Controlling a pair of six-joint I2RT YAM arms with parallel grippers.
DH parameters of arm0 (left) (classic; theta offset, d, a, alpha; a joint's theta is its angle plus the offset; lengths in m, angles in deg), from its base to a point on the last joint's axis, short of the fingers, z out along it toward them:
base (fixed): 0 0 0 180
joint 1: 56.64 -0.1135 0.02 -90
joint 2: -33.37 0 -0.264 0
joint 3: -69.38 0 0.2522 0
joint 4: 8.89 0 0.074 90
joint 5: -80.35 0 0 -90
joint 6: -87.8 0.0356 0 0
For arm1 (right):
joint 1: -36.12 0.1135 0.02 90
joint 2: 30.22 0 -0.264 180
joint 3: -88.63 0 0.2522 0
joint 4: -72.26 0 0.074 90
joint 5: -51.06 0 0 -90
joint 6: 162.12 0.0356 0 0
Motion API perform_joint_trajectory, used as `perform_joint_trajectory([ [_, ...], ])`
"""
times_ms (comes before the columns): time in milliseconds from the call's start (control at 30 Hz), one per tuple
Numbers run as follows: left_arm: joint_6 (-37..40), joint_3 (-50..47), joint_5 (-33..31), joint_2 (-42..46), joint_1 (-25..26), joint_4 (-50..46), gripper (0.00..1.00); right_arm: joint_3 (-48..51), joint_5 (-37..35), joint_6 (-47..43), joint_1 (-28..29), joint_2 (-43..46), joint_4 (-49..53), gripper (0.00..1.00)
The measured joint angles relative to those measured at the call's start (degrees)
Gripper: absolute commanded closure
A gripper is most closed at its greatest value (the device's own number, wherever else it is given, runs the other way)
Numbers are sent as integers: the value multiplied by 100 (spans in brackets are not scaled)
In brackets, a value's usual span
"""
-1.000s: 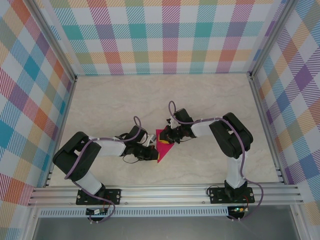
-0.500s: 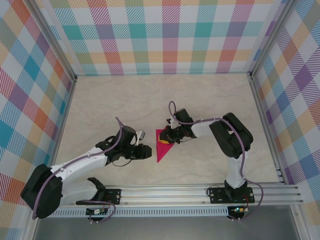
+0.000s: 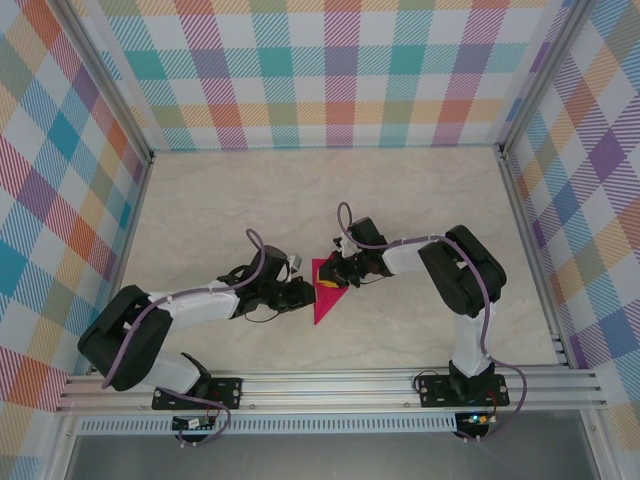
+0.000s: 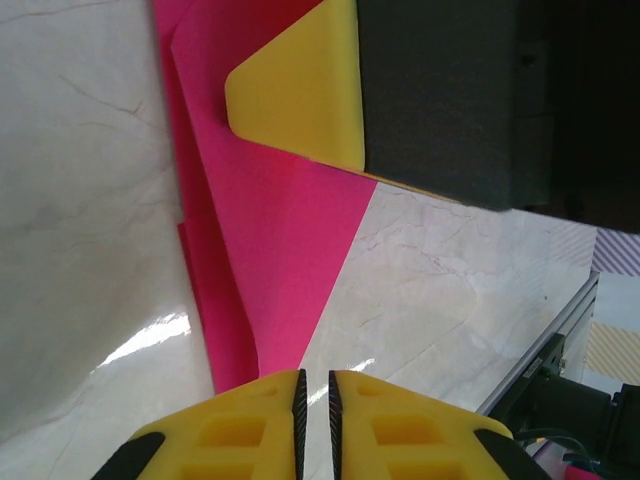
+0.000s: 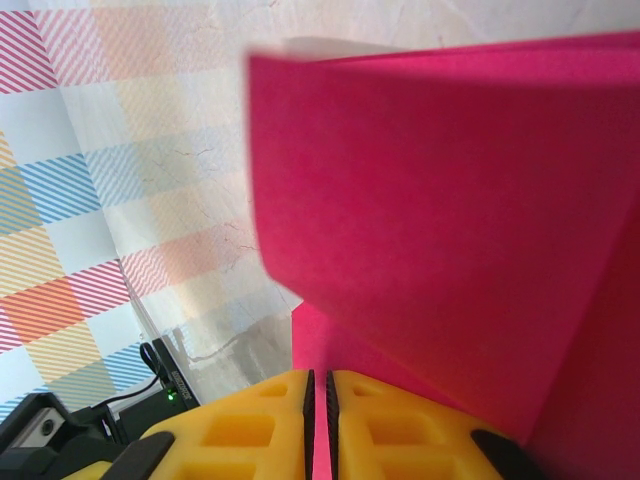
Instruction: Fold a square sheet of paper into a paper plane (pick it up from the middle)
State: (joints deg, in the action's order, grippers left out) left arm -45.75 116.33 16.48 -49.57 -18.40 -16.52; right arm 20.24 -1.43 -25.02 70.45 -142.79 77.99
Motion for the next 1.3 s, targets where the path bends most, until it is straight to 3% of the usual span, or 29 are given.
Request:
perform_joint_trajectory([
  [700,13,144,210,-1034,164,376,86,0,55,0,0,-15,-11,86],
  [933,153,-11,136,-879,223,431,85,0,57,0,0,-15,-11,86],
  [1300,291,28,146,-116,332,-411,81,0,57,0,0,-15,-11,86],
])
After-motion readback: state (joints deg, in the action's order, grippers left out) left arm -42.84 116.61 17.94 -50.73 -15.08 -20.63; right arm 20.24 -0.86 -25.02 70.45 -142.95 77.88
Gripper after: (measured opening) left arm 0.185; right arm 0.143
